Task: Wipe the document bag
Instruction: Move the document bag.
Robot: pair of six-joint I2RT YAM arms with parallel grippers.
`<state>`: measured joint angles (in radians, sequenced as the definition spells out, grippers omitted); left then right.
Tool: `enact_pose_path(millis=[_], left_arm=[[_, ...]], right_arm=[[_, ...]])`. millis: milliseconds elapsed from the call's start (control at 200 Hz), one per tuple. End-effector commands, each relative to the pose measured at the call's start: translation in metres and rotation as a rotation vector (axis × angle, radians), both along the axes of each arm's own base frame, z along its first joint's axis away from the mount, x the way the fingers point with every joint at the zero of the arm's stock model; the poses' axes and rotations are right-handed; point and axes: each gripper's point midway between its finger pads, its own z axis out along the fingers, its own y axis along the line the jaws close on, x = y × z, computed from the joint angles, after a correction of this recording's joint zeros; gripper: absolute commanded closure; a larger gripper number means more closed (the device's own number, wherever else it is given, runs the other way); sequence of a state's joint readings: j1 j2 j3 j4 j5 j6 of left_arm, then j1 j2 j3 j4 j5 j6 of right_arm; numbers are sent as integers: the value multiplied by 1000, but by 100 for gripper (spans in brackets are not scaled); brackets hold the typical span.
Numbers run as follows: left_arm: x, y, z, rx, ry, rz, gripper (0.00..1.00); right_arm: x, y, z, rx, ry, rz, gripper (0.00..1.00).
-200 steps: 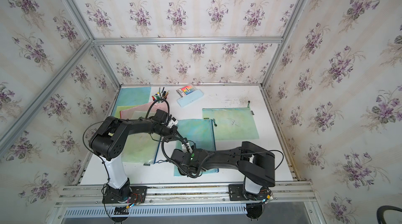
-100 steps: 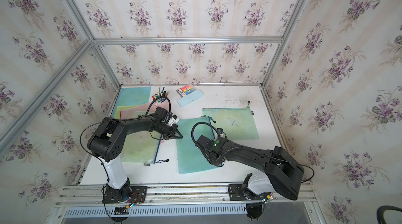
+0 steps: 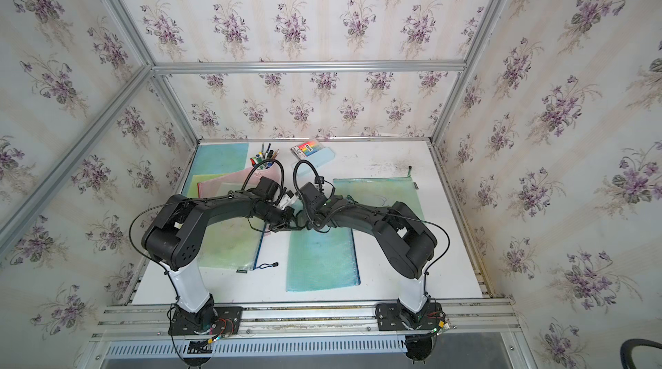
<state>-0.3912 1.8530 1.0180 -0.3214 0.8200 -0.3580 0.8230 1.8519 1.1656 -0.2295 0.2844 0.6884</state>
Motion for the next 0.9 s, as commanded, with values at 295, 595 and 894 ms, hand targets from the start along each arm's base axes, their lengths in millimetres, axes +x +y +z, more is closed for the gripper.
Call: enact_pose_path(millis=[295,595,894], left_arm=[[-17,39,49,242,-20,-38,100],[-15,138,87,643,-86,-32,99],[18,210,77,928,-87,-38,98]], right_arm=[[29,-136,52,-127,-121,-231,77],[46,-134,84,-97,-151,-203,77],[66,-150,87,-114,-129,-225,77]])
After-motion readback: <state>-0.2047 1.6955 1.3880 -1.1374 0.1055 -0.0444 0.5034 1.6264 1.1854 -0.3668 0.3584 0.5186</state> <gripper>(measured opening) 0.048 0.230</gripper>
